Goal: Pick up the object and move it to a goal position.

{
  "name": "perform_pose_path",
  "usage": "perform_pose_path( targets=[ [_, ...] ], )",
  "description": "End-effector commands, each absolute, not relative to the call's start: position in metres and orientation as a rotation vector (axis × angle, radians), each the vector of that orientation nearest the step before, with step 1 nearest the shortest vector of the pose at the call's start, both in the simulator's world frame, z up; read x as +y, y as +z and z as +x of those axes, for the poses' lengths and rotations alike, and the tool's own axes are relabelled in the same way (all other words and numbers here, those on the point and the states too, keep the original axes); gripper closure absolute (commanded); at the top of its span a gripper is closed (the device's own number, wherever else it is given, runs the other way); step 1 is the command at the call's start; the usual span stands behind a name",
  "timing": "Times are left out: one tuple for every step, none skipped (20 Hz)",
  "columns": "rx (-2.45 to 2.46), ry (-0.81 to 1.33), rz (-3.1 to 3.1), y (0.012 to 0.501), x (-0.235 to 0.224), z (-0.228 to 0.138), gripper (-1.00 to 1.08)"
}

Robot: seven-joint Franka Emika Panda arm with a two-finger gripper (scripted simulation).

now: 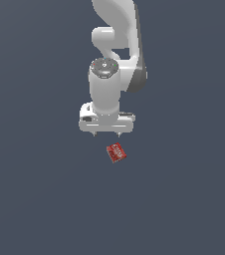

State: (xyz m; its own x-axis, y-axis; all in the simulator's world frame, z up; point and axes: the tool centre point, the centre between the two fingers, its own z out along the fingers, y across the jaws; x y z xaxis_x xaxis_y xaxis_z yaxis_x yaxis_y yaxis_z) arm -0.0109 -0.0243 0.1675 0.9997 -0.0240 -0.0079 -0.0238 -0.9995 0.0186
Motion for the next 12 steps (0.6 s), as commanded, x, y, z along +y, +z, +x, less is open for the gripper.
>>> perform_pose_path(
  targets=[
    [-0.037, -0.013, 3.123, 0.168, -0.024, -0.011, -0.92],
    [-0.035, -0.013, 3.123, 0.167, -0.024, -0.011, -0.92],
    [-0.029, -0.016, 3.123, 0.167, -0.023, -0.011, -0.92],
    [-0.019, -0.019, 3.123, 0.167, -0.021, -0.012, -0.92],
    [-0.005, -0.025, 3.122, 0.166, -0.019, -0.013, -0.92],
    [0.013, -0.031, 3.122, 0.166, -0.016, -0.014, -0.92],
    [0.032, -0.038, 3.121, 0.165, -0.012, -0.015, -0.92],
    [0.048, -0.044, 3.121, 0.164, -0.010, -0.016, -0.92],
    [0.060, -0.048, 3.120, 0.164, -0.008, -0.017, -0.92],
    [0.068, -0.051, 3.120, 0.164, -0.007, -0.017, -0.92],
    [0.072, -0.052, 3.119, 0.164, -0.006, -0.017, -0.92],
    [0.072, -0.052, 3.119, 0.163, -0.006, -0.017, -0.92]
  ],
)
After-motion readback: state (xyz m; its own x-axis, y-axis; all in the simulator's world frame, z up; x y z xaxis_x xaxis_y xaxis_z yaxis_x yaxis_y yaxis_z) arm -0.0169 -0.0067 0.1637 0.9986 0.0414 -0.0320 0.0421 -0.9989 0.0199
